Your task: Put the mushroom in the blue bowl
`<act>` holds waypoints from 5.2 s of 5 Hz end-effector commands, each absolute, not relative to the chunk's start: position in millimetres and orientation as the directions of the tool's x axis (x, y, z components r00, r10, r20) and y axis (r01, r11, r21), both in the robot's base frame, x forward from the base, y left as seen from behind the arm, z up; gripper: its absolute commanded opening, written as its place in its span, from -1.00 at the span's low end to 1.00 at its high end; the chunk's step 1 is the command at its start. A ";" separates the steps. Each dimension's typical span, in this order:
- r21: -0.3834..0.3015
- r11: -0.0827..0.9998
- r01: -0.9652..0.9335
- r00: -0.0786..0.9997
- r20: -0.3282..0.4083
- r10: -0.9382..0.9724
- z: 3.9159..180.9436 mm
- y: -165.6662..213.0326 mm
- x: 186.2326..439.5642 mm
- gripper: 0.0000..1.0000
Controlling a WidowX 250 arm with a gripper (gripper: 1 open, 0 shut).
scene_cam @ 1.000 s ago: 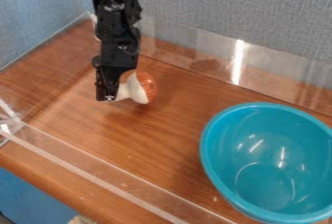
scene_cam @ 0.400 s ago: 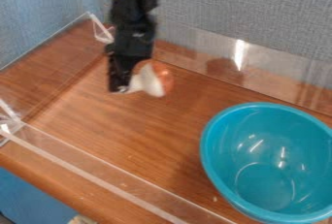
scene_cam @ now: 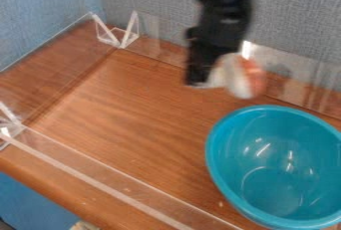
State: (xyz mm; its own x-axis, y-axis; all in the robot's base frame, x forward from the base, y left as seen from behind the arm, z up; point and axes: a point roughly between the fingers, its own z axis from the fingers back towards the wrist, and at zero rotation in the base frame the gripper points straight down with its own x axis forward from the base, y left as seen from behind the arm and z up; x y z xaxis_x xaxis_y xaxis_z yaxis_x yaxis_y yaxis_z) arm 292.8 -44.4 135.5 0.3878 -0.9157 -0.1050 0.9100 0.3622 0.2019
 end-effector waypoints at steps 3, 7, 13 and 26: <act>0.279 0.225 0.934 0.242 -0.028 -0.970 186.6 -99.0 281.0 -1.00; 0.234 0.100 0.967 0.101 0.009 -0.995 163.7 -159.6 271.0 -1.00; 0.182 0.145 0.972 0.143 0.024 -0.989 151.7 -160.5 261.7 -1.00; 0.071 0.130 0.989 0.124 0.076 -0.989 115.0 -123.2 235.3 1.00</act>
